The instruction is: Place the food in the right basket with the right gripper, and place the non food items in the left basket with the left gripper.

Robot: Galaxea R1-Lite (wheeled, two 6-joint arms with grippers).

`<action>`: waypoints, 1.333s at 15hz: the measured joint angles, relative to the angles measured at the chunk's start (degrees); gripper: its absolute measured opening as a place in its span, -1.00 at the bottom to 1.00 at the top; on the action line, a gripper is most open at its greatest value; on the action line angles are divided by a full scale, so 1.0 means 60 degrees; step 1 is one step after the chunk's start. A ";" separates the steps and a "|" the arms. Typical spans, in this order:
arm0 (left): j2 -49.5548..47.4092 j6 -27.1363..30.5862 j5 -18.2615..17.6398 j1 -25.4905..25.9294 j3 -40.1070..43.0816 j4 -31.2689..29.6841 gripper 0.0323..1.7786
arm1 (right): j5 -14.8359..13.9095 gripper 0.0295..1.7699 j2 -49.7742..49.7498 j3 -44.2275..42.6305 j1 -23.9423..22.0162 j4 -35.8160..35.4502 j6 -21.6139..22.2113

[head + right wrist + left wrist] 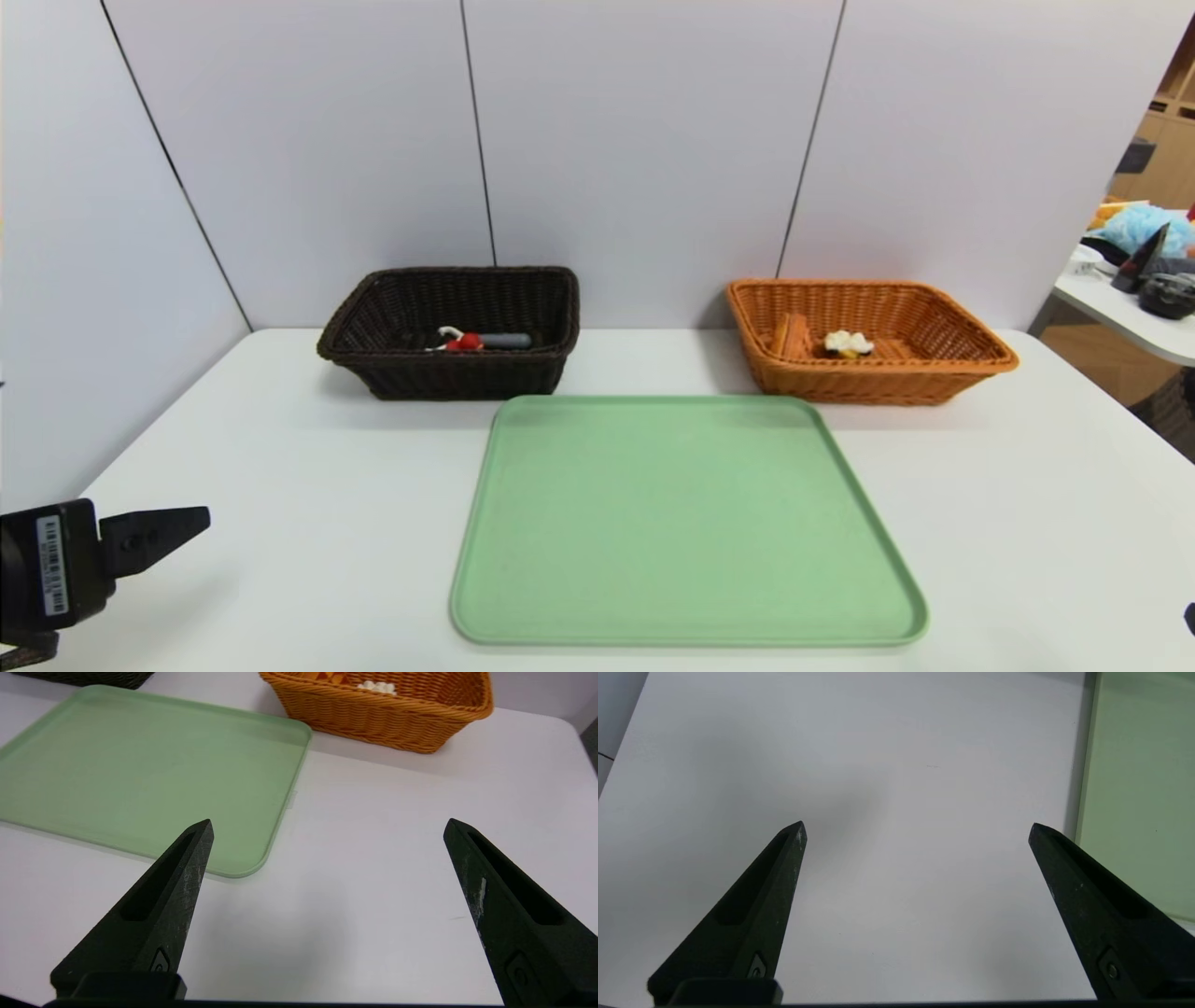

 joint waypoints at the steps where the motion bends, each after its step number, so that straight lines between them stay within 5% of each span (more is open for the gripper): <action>1: -0.0313 0.0295 -0.0018 0.0268 0.0307 -0.0274 0.90 | 0.0022 0.92 -0.0146 0.0006 -0.0248 0.0006 -0.0138; 8: -0.2284 0.1471 -0.0274 0.2306 0.1985 -0.1451 0.90 | 0.0116 0.92 -0.0853 -0.0041 -0.1467 0.0039 -0.0827; 16: -0.4671 0.1942 -0.2200 0.4295 0.2739 -0.1378 0.90 | 0.0303 0.92 -0.1443 0.0069 -0.1794 0.0599 -0.0835; 20: -0.5581 0.2032 -0.2402 0.4517 0.3293 -0.1396 0.90 | 0.0390 0.92 -0.1865 -0.0030 -0.1948 0.0933 -0.0849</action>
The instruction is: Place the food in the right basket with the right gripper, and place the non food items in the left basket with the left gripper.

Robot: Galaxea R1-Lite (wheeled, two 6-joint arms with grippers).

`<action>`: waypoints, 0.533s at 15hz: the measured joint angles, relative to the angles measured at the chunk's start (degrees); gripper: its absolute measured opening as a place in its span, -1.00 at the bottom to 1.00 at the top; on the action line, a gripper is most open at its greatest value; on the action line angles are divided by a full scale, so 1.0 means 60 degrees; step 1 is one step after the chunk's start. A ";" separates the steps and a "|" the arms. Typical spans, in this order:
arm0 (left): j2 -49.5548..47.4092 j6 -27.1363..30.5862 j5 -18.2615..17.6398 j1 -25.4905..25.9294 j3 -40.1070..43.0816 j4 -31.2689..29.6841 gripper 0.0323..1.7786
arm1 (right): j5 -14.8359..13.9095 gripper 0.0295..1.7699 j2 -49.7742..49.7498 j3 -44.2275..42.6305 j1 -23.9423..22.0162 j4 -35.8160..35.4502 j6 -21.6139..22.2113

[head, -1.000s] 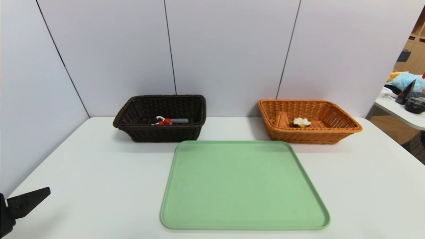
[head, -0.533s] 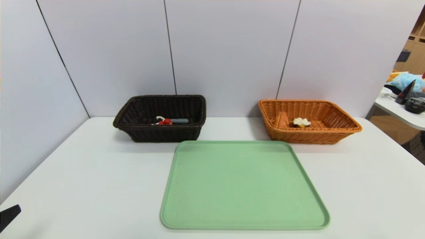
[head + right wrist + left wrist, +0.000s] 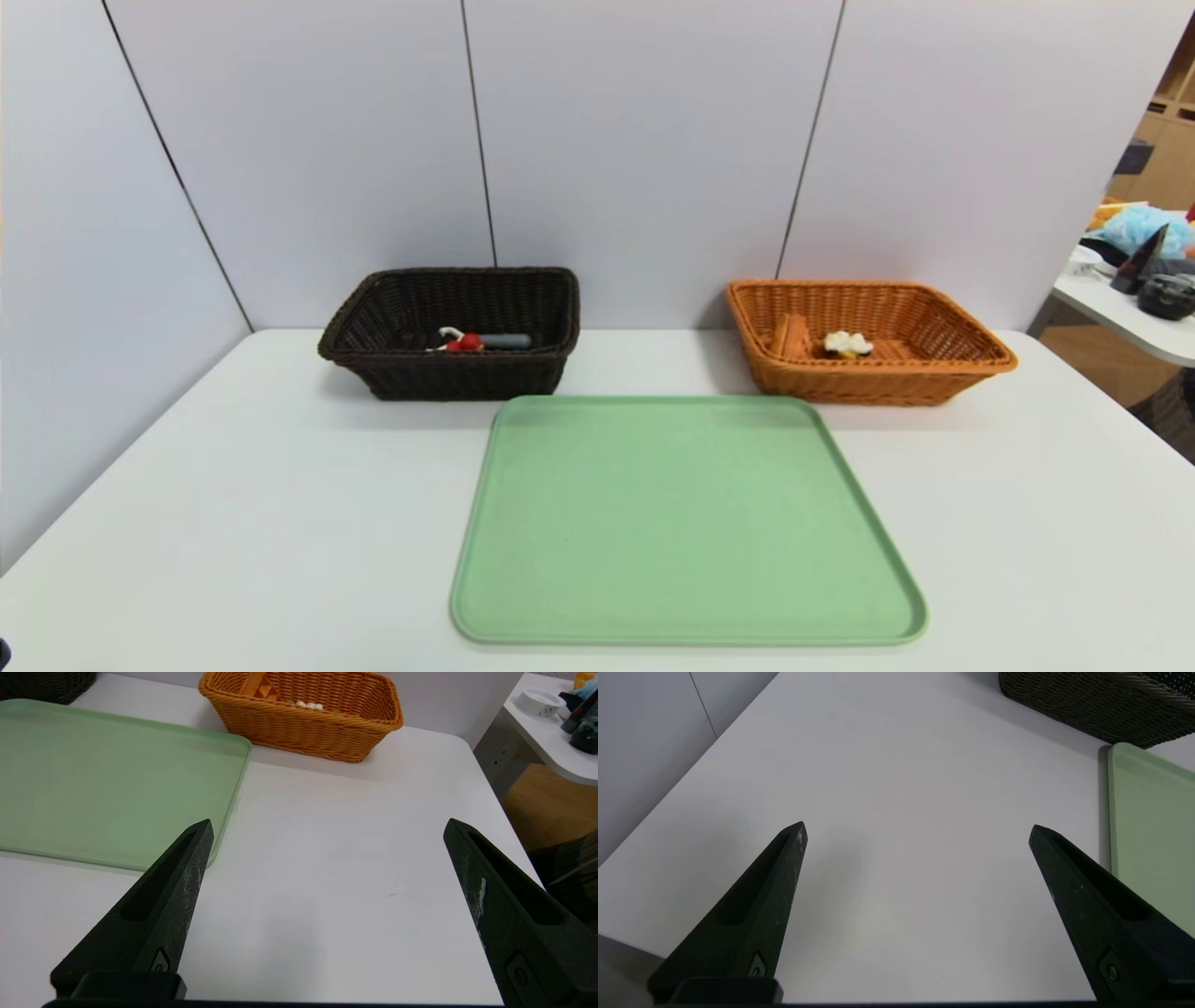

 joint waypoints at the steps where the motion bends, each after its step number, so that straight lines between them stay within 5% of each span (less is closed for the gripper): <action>1: -0.0207 0.0045 0.0000 0.0018 0.0128 -0.0018 0.90 | 0.0004 0.92 -0.0100 -0.0014 -0.0018 -0.0016 0.0008; 8: -0.1310 0.0705 -0.0356 0.0329 0.0819 -0.0492 0.90 | 0.0408 0.92 -0.0372 -0.0331 -0.0035 0.0002 0.0012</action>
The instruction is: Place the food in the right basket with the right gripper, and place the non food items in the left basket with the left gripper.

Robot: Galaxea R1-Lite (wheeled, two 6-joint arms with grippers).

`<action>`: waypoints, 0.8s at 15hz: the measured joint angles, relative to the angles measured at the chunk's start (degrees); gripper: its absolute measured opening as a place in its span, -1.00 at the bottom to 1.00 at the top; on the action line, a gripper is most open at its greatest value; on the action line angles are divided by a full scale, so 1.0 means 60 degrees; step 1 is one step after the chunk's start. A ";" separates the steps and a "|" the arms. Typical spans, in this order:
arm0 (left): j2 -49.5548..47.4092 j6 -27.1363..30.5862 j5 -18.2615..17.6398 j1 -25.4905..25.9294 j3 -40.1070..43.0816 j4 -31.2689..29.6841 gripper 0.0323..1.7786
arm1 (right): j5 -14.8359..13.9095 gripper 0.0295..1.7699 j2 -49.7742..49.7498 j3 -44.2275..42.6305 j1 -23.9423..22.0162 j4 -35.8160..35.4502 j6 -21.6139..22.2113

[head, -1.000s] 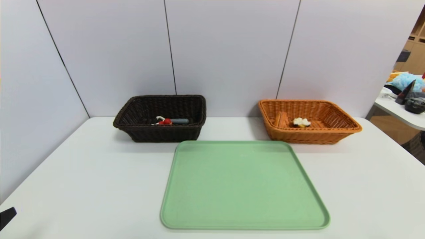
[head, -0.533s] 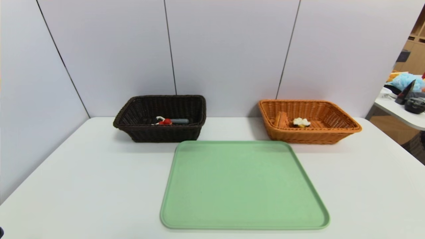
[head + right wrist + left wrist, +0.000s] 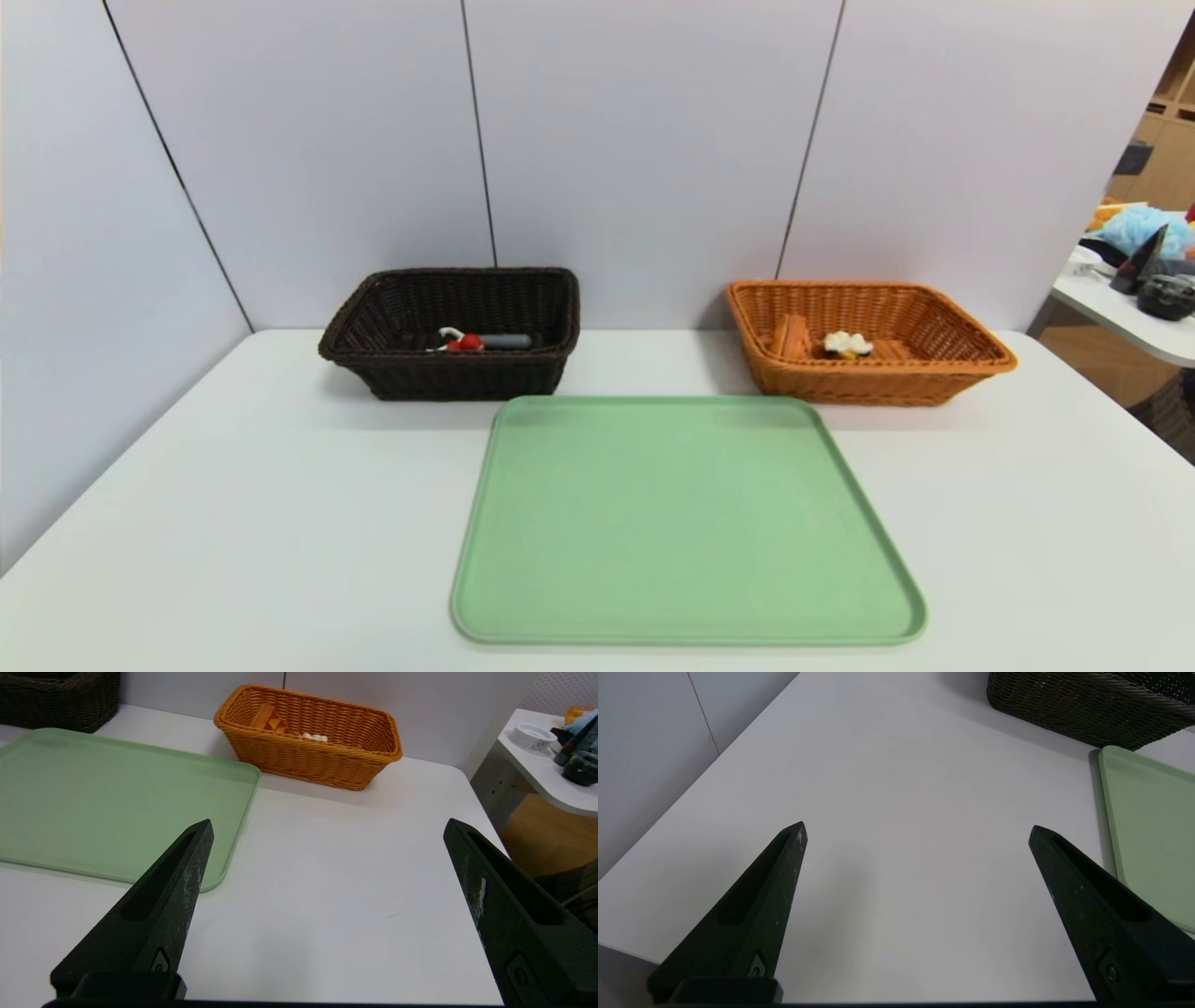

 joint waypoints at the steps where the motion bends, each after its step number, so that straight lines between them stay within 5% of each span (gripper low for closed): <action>1: -0.0122 0.0083 -0.0012 0.0026 0.0087 0.0004 0.90 | 0.0108 0.92 0.0002 -0.0010 0.0014 0.0016 0.0002; 12: -0.0817 0.0112 -0.0073 0.0051 0.0679 -0.0358 0.90 | 0.0057 0.92 -0.0179 0.0368 0.0721 0.0439 -0.0008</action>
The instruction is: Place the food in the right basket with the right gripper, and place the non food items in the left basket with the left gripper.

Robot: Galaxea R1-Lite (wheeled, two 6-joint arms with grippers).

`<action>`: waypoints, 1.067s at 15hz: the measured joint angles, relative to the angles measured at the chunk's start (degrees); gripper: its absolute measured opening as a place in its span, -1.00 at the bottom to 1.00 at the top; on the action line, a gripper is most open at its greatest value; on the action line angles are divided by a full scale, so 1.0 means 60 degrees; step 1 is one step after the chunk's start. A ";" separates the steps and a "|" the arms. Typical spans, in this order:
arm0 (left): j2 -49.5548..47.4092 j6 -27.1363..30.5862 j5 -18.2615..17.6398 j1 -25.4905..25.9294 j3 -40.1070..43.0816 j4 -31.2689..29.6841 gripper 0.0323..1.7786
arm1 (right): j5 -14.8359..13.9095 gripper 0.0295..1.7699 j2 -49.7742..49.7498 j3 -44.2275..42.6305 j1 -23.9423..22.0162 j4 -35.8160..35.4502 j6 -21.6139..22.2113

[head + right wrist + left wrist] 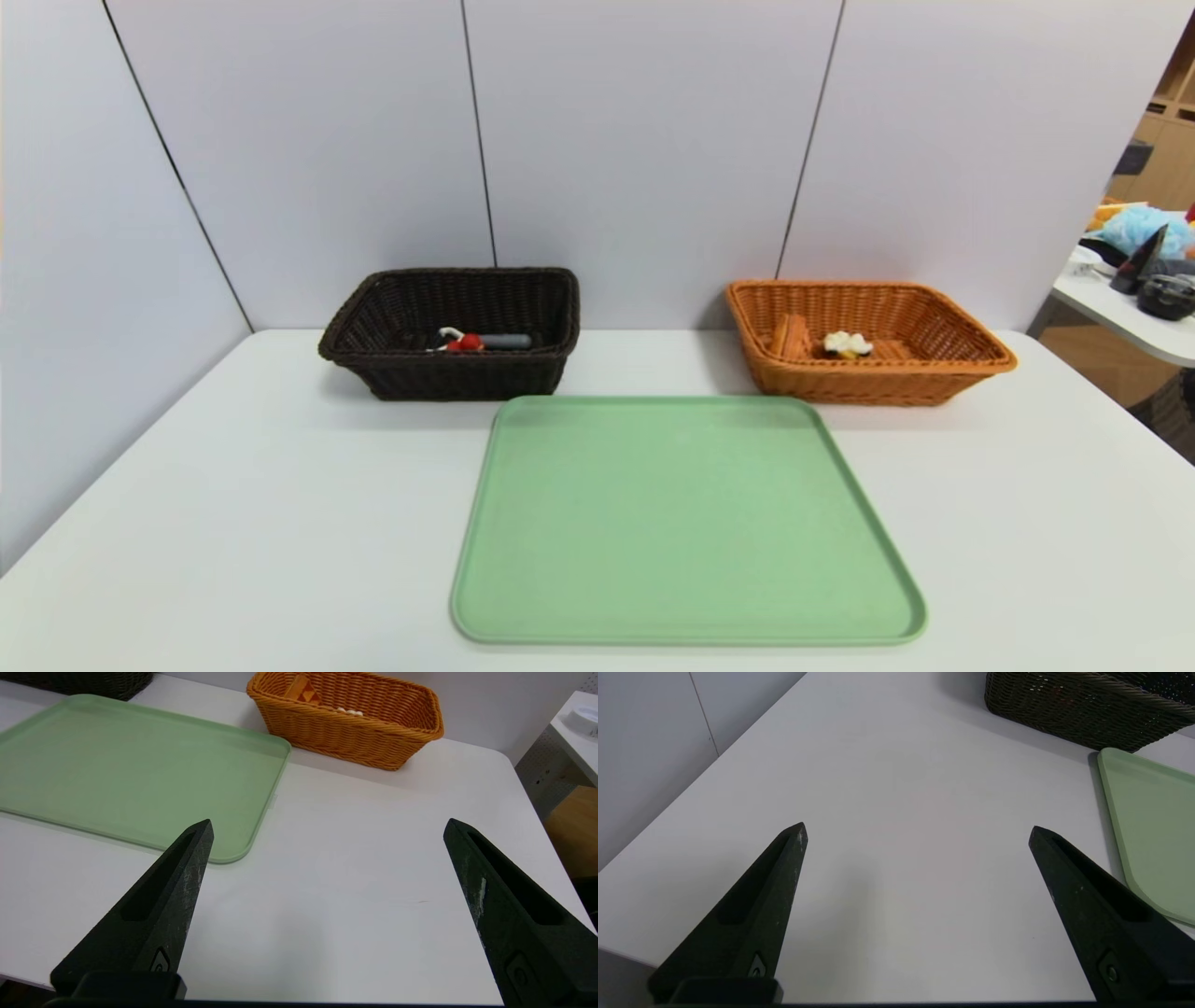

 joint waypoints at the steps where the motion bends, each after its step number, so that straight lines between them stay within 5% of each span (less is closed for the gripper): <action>1: -0.0041 0.0073 0.0000 -0.0004 0.0130 -0.0236 0.90 | 0.0012 0.92 -0.0136 0.0193 0.0014 -0.0008 -0.0014; 5: -0.0321 0.0786 0.0000 -0.0010 0.0933 -0.1245 0.90 | 0.0106 0.92 -0.0735 0.0933 -0.0039 -0.0142 -0.0091; 10: -0.0831 0.0987 0.0024 -0.0039 0.1310 -0.1315 0.90 | 0.0496 0.92 -0.1694 0.1406 -0.0098 -0.0252 -0.0150; 16: -0.1453 0.2135 0.0041 -0.0055 0.2223 -0.2499 0.90 | 0.0551 0.92 -0.2172 0.1981 -0.0106 -0.1495 -0.0146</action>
